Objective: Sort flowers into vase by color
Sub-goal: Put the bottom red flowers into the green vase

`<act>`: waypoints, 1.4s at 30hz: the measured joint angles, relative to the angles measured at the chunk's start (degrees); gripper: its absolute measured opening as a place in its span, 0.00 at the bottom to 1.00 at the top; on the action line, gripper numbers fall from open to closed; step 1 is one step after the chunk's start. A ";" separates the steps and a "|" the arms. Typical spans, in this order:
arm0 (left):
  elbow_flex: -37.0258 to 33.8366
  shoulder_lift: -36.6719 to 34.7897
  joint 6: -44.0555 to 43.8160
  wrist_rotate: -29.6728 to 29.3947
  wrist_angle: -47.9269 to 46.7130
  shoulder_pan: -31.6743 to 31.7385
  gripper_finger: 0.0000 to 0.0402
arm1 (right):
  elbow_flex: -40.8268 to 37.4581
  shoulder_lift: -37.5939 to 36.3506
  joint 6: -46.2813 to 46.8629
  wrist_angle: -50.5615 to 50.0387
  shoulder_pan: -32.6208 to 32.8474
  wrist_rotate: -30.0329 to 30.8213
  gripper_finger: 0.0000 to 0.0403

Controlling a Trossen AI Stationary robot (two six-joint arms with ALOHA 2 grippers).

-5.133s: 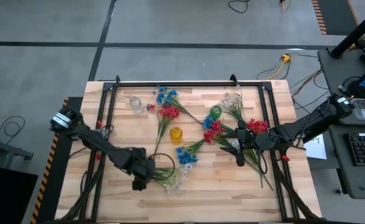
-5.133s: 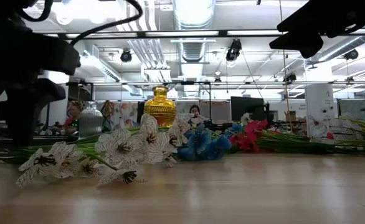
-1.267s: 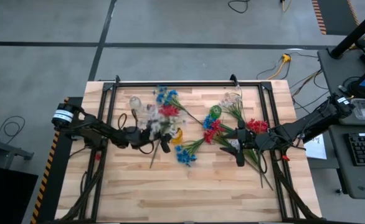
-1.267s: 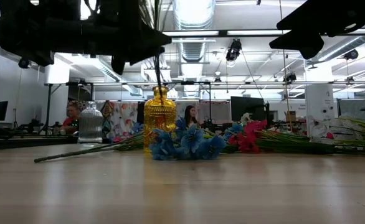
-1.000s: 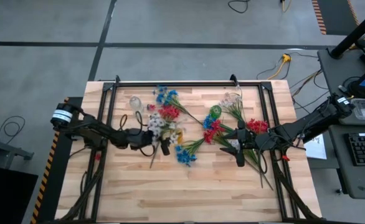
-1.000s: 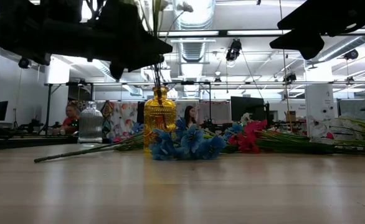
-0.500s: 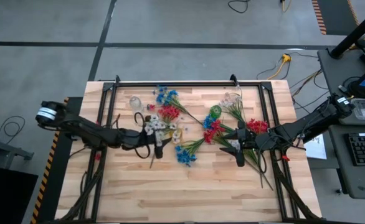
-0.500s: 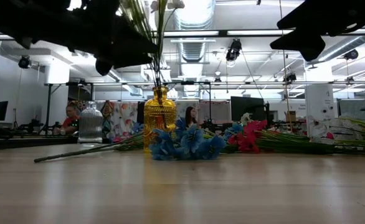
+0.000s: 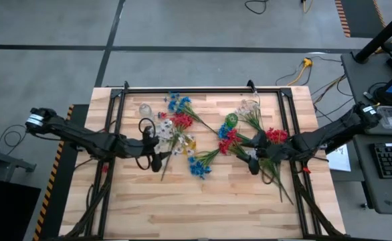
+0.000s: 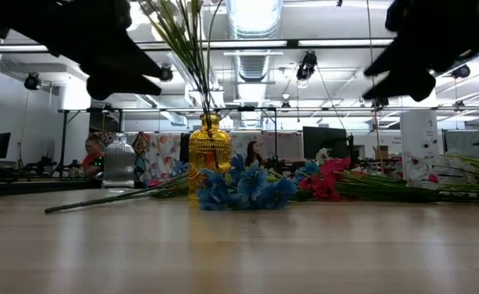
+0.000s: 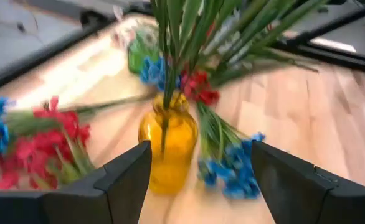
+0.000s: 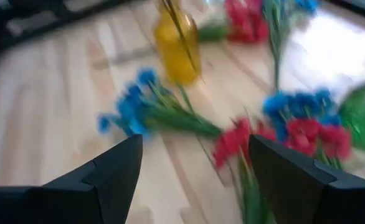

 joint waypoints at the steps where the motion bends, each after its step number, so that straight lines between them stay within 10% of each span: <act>1: 0.59 -0.44 -1.16 0.00 -2.05 -0.20 0.64 | 0.00 1.19 1.07 -1.08 -0.37 -0.38 0.70; 15: 3.62 -0.62 -17.02 -0.58 -24.00 -1.01 0.64 | 13.37 21.82 9.60 -26.65 -6.68 -6.91 0.67; 28: 3.37 -0.80 -18.59 -3.52 -31.63 -1.02 0.64 | 19.16 33.07 7.12 -27.99 -11.67 -10.22 0.74; 42: 3.51 -0.65 -18.97 -6.29 -33.53 -1.00 0.64 | 21.69 41.79 5.17 -26.08 -12.15 -10.64 0.56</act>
